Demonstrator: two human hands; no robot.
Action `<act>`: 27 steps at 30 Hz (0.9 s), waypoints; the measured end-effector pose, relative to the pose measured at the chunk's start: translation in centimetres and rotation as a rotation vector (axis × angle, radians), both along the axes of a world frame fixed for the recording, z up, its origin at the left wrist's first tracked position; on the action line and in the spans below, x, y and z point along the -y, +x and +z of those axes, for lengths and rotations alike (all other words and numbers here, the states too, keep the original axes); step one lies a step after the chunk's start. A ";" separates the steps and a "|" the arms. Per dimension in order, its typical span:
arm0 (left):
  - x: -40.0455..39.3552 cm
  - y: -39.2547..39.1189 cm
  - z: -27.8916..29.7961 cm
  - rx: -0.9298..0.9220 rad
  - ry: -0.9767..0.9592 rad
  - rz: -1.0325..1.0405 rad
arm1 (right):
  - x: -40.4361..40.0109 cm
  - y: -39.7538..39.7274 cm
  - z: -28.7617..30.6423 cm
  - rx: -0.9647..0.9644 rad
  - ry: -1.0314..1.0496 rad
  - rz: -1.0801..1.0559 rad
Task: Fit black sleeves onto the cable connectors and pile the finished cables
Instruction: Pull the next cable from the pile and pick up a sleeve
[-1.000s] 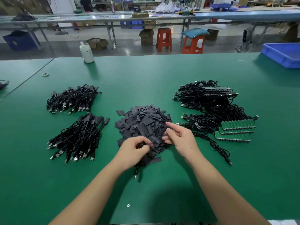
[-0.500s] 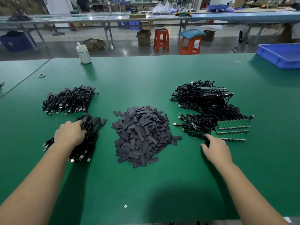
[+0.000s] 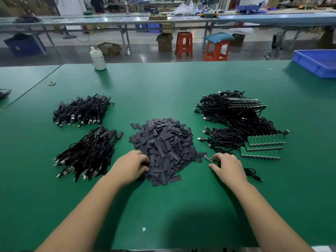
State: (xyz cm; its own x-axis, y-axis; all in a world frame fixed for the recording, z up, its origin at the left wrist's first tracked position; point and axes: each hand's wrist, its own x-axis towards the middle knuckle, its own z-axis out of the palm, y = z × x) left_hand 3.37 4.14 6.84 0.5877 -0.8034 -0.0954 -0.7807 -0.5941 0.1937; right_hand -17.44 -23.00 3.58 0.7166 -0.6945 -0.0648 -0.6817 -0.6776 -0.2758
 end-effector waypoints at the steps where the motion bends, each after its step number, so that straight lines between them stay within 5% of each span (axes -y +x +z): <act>1: 0.2 -0.3 -0.4 -0.010 0.025 -0.007 | -0.2 0.2 0.0 -0.010 0.000 0.019; 17: 1.7 -2.4 -3.0 -0.067 -0.101 0.041 | -4.9 2.2 1.3 0.183 0.531 0.229; 27: 2.5 -2.1 -1.7 -0.128 -0.165 0.069 | -4.9 1.9 0.2 0.248 0.640 0.176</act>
State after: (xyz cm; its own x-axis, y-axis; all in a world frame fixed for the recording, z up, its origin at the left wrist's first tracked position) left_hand 1.30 1.66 5.16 0.6335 -0.7725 -0.0438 -0.7019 -0.5976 0.3876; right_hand -15.50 -18.08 3.80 0.8611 -0.4473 -0.2418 -0.4424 -0.4245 -0.7900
